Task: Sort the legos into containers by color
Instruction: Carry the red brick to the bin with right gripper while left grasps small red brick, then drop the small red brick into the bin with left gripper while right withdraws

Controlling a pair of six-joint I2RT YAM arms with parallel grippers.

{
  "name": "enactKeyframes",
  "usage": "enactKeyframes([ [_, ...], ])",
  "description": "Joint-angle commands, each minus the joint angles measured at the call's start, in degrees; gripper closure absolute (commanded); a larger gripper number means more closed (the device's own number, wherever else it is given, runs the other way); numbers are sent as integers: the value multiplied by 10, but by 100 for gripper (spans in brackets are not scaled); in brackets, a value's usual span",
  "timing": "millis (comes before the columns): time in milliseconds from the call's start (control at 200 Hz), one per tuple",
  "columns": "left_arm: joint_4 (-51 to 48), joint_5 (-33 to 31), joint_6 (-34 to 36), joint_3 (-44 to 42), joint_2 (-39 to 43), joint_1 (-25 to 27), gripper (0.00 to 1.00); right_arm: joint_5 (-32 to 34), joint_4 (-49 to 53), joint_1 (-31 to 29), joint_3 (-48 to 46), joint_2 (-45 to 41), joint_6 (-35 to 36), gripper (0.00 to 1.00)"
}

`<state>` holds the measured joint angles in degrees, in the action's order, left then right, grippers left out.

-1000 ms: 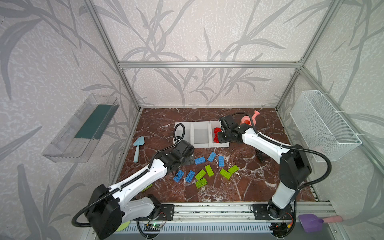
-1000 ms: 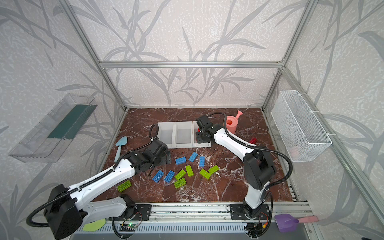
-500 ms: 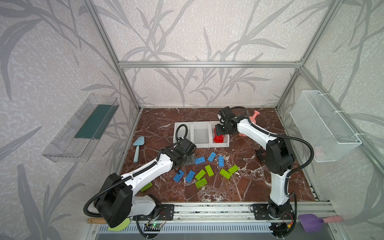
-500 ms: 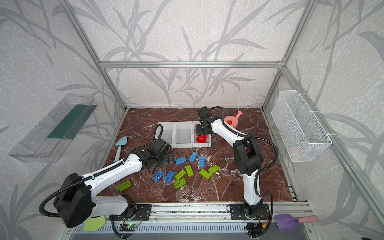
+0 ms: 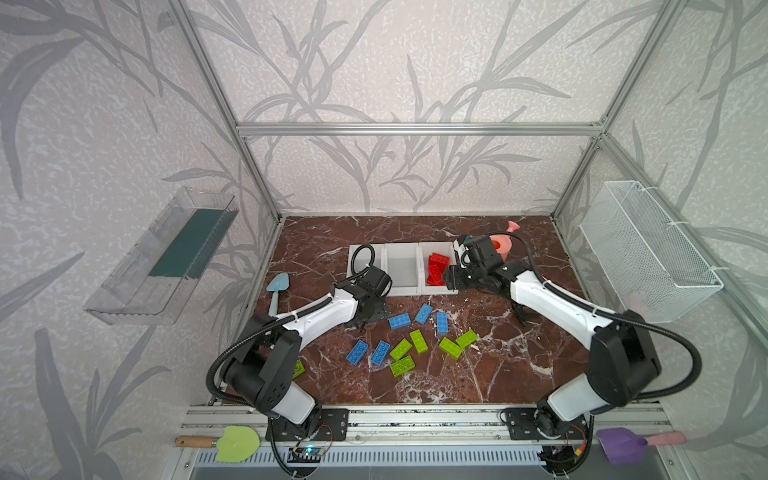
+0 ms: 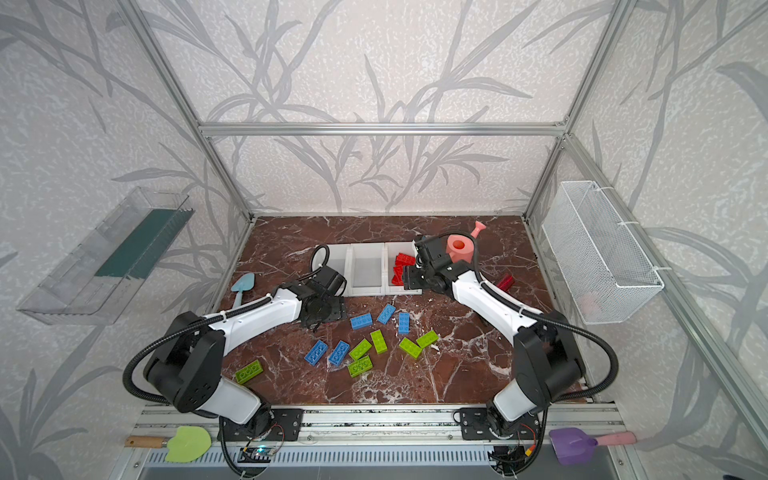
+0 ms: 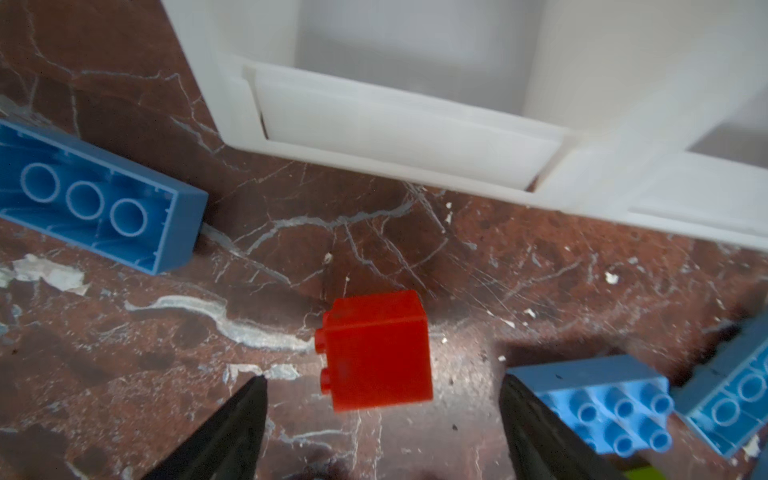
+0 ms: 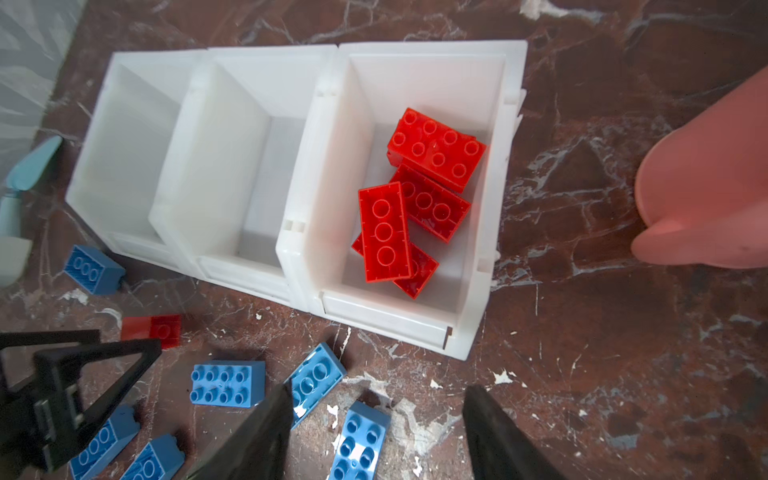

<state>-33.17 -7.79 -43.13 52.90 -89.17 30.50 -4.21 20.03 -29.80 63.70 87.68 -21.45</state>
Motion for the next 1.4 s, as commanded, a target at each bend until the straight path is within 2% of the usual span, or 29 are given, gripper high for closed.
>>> enactKeyframes([
  [0,7,-3,-12,19,-27,-6,15,-8,-88,-10,-80,-60,-22,34],
  [195,16,-7,-15,25,-58,-7,29,-5,-109,-12,-151,-125,-27,34],
  [365,17,-10,-16,30,-76,-7,49,-19,-116,-13,-170,-139,-29,34],
  [545,7,-7,-9,34,-50,-5,57,-20,-118,-14,-185,-150,-30,34],
  [750,-34,1,23,74,-5,10,59,-15,-132,-14,-215,-171,-33,34],
  [925,-62,24,50,168,-8,28,59,0,-145,-14,-253,-201,-36,34],
  [1115,-80,57,83,309,-82,39,59,10,-142,-14,-290,-248,-29,33],
  [1399,-96,124,98,523,-248,46,59,8,-110,-15,-322,-296,-27,32],
])
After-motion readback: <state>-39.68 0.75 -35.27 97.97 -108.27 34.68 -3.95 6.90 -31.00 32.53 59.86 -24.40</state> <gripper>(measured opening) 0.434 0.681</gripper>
